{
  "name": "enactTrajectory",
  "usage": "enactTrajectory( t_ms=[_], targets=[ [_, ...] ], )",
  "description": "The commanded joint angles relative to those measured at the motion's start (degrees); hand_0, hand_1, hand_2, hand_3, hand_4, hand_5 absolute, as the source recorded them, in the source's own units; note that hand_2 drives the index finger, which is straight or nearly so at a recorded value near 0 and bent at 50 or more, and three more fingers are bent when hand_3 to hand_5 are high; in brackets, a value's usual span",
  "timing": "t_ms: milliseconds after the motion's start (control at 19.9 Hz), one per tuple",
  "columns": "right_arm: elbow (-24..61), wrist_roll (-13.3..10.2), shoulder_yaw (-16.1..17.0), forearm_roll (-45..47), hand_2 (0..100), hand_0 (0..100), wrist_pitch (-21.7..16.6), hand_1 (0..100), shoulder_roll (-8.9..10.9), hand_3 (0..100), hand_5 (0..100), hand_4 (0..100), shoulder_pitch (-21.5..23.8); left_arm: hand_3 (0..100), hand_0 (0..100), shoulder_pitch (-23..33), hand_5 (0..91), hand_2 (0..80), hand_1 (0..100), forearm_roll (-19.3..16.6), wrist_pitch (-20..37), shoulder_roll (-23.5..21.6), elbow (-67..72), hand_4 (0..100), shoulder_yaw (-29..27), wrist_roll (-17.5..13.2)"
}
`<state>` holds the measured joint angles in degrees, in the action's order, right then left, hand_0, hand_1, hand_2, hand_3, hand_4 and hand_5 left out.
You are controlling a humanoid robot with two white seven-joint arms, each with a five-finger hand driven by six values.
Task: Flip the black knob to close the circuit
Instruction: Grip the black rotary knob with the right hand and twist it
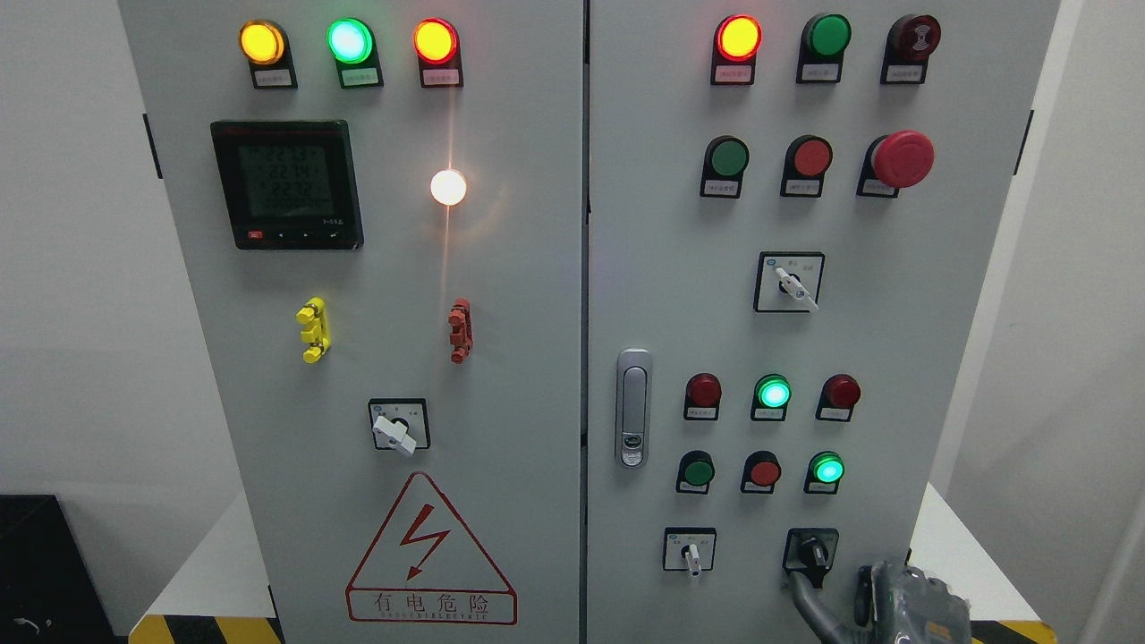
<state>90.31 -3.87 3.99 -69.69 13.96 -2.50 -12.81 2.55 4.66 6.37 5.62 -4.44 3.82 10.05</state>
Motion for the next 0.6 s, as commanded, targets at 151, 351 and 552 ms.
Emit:
enactTrajectory(
  t_ms=[151, 351, 552],
  targets=[
    [-0.49, -0.08, 0.5, 0.08, 91, 0, 0.02, 3, 0.57, 100, 100, 100, 0.07, 0, 12, 0.0, 0.0, 0.0, 56, 0.0, 0.05, 0.0, -0.04, 0, -0.04, -0.04],
    [-0.22, -0.35, 0.5, 0.08, 91, 0, -0.07, 3, 0.92, 100, 100, 100, 0.25, 0, 12, 0.0, 0.0, 0.0, 56, 0.08, 0.05, 0.0, -0.04, 0, 0.05, -0.04],
    [-0.22, -0.35, 0.67, 0.35, 91, 0, -0.07, 3, 1.01, 100, 100, 100, -0.02, 0, 12, 0.0, 0.0, 0.0, 56, 0.0, 0.05, 0.0, -0.04, 0, -0.04, -0.03]
  ],
)
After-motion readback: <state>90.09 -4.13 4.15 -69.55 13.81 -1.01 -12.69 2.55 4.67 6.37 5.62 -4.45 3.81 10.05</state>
